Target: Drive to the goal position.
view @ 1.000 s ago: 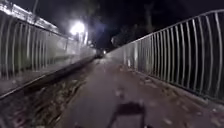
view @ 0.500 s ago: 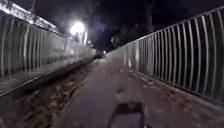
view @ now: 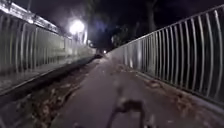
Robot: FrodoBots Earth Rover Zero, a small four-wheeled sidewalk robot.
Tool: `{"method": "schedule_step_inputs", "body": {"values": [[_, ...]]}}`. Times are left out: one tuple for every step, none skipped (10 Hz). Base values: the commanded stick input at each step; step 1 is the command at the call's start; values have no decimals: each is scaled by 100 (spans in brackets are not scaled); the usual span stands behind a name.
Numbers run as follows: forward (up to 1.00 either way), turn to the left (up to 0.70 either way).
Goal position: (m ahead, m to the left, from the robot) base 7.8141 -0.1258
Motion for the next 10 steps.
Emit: {"method": "schedule_step_inputs", "body": {"values": [[45, 1], [45, 1], [45, 1], [45, 1], [45, 1], [45, 1], [45, 1], [45, 1], [45, 1], [45, 1]]}}
